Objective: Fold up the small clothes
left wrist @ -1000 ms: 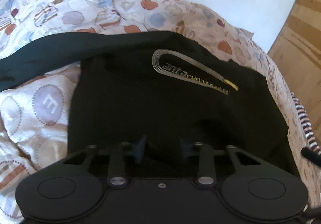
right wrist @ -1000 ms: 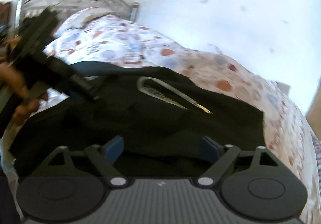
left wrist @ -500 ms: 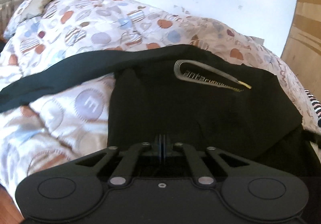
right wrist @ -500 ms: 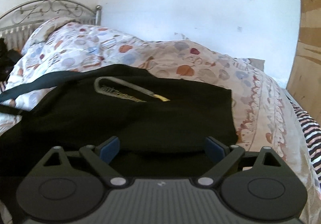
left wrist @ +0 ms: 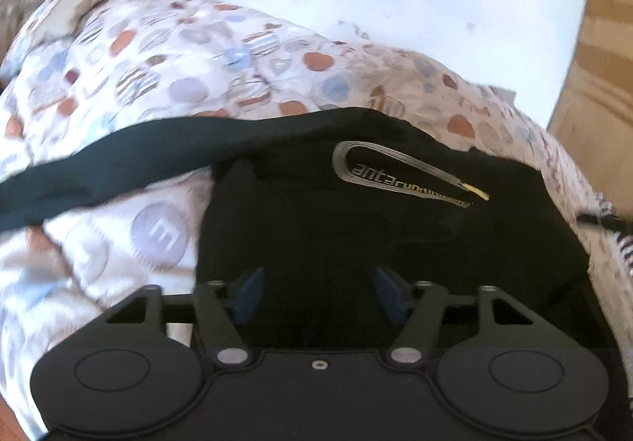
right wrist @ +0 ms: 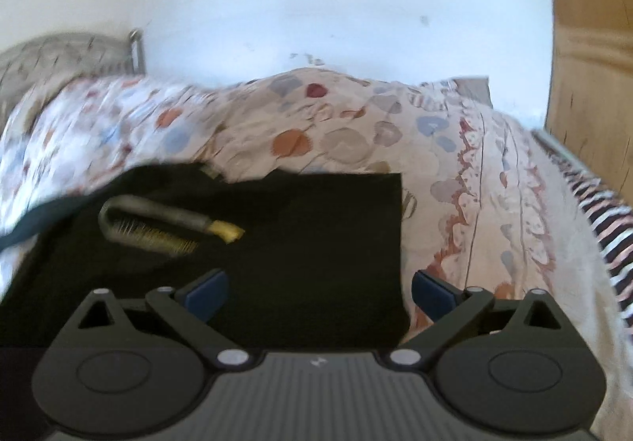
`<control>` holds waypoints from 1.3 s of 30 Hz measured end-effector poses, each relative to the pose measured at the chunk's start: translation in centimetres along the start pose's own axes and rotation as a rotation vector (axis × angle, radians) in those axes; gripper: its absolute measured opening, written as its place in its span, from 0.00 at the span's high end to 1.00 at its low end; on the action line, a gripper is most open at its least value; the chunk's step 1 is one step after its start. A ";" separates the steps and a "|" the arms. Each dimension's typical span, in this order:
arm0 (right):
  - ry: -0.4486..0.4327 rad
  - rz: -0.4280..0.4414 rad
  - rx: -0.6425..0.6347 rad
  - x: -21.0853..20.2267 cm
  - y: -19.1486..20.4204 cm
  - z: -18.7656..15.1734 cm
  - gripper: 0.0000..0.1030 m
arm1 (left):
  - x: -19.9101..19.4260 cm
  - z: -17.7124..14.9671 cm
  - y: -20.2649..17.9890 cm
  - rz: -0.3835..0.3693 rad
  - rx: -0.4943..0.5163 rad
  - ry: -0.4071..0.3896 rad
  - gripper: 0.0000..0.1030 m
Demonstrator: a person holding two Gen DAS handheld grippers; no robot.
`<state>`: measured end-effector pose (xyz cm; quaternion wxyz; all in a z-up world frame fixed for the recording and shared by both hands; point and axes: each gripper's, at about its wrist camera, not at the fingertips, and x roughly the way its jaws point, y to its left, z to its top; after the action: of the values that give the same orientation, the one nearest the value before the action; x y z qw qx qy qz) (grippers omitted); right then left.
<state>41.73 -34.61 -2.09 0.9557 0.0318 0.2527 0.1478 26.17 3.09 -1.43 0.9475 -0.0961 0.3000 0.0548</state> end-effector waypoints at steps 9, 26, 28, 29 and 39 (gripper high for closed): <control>0.052 -0.035 0.233 12.0 -6.9 4.3 0.28 | 4.4 -0.8 -0.7 0.108 0.066 0.116 0.33; 0.093 -0.185 0.197 9.3 -8.9 4.5 1.00 | 4.4 -0.9 0.5 0.077 0.025 0.120 0.33; 0.099 -0.211 0.176 9.6 -8.8 4.1 1.00 | 4.4 -1.0 0.6 0.080 0.028 0.131 0.33; 0.090 -0.198 0.189 9.5 -8.9 4.2 1.00 | 4.3 -1.0 0.6 0.079 0.028 0.131 0.32; 0.113 0.066 -0.032 13.4 -1.8 10.0 0.38 | 4.4 -1.0 1.0 0.052 0.000 0.120 0.22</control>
<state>58.22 -32.17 0.01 0.9349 0.0164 0.3024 0.1850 29.03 4.04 -4.88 0.9261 -0.0917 0.3585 0.0736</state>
